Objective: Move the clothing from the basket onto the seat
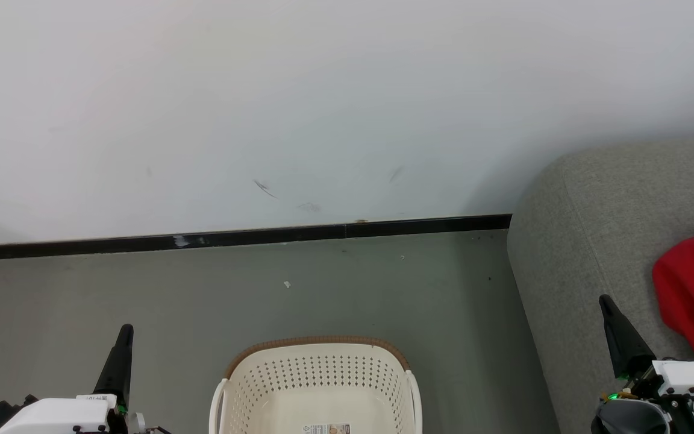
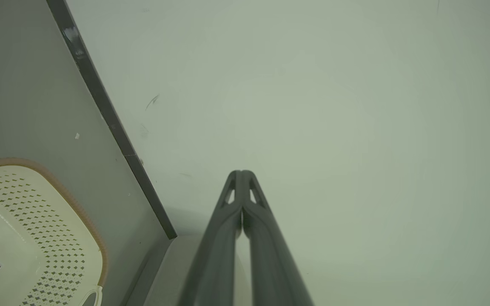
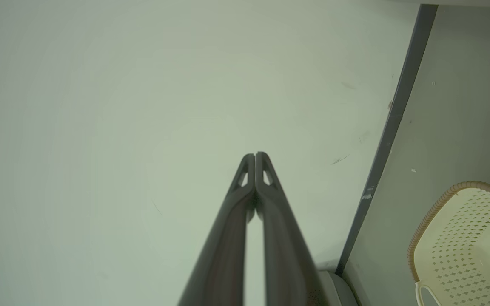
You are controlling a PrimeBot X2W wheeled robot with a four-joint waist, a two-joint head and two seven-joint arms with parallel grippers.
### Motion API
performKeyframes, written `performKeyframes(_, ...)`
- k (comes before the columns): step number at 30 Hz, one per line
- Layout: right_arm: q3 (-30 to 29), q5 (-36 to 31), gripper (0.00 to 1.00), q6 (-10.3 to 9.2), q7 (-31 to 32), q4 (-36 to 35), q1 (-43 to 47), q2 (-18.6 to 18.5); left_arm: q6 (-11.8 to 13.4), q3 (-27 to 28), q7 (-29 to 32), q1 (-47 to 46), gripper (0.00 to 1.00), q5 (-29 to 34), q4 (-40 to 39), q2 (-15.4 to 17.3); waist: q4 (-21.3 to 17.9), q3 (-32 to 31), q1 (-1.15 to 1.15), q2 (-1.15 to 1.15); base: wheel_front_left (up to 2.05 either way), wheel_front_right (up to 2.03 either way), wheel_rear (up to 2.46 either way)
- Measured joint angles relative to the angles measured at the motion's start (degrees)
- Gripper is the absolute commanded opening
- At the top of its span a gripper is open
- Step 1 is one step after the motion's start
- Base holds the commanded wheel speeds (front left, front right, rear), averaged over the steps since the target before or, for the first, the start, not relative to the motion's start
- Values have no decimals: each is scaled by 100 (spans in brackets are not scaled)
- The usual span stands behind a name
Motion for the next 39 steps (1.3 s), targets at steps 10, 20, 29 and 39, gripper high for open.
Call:
performKeyframes(10,0,0,0,0,0,1,0,-1,0,0,0,0,0,0,0,0,0,0,0,0,0,0,0)
performKeyframes(20,1,0,0,0,0,1,0,-2,0,0,0,0,0,0,0,0,0,0,0,0,0,0,0)
performKeyframes(29,2,0,0,0,0,1,0,-3,0,0,0,0,0,0,0,0,0,0,0,0,0,0,0)
performKeyframes(39,3,1,0,0,0,1,0,-4,0,0,0,0,0,0,0,0,0,0,-1,0,0,0,0)
